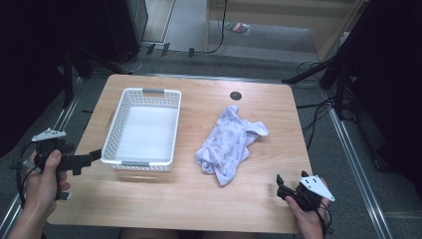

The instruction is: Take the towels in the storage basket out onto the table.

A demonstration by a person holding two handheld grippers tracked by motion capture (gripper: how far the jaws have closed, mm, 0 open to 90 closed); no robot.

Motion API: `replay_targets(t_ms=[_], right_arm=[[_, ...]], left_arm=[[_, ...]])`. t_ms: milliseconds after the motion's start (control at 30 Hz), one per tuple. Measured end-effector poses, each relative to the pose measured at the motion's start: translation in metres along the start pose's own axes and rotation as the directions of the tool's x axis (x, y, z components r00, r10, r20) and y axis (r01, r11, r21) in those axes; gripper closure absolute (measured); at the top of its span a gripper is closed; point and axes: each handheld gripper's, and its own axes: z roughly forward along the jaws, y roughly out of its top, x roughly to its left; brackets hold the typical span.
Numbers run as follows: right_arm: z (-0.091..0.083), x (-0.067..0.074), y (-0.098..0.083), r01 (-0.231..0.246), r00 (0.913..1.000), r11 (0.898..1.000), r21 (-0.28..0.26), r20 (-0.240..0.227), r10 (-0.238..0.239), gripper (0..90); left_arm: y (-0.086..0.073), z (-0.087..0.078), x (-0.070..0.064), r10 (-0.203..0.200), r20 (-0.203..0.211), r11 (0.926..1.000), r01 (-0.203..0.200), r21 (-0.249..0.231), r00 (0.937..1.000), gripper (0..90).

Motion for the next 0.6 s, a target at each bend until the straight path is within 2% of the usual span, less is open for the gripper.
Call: replay_targets(t_ms=[100, 233, 367, 400, 467, 600], right_arm=[[0.0, 0.0, 0.0, 0.001, 1.0, 1.0, -0.001, 0.0, -0.001, 13.1], [0.0, 0.0, 0.0, 0.0, 1.0, 1.0, -0.001, 0.003, 0.0, 13.1], [0.0, 0.0, 0.0, 0.001, 1.0, 1.0, -0.002, 0.003, -0.001, 13.1], [0.0, 0.0, 0.0, 0.001, 1.0, 1.0, -0.003, 0.003, -0.001, 13.1], [0.0, 0.0, 0.0, 0.001, 1.0, 1.0, -0.005, 0.003, -0.001, 13.1], [-0.001, 0.0, 0.0, 0.001, 1.0, 1.0, -0.006, 0.003, -0.001, 13.1]], left_arm=[[-0.013, 0.001, 0.003, -0.008, 0.013, 0.9988, 0.009, -0.048, 0.9999, 0.0], [-0.03, 0.004, 0.007, -0.02, 0.023, 0.9932, 0.023, -0.114, 0.9995, 0.0], [-0.041, 0.007, 0.01, -0.026, 0.028, 0.9894, 0.03, -0.142, 0.9993, 0.0], [-0.049, 0.01, 0.012, -0.031, 0.028, 0.9865, 0.035, -0.16, 0.9991, 0.0], [-0.052, 0.011, 0.012, -0.028, 0.024, 0.9849, 0.031, -0.17, 0.9993, 0.0], [-0.068, 0.017, 0.017, -0.03, 0.031, 0.9749, 0.036, -0.22, 0.9991, 0.0]])
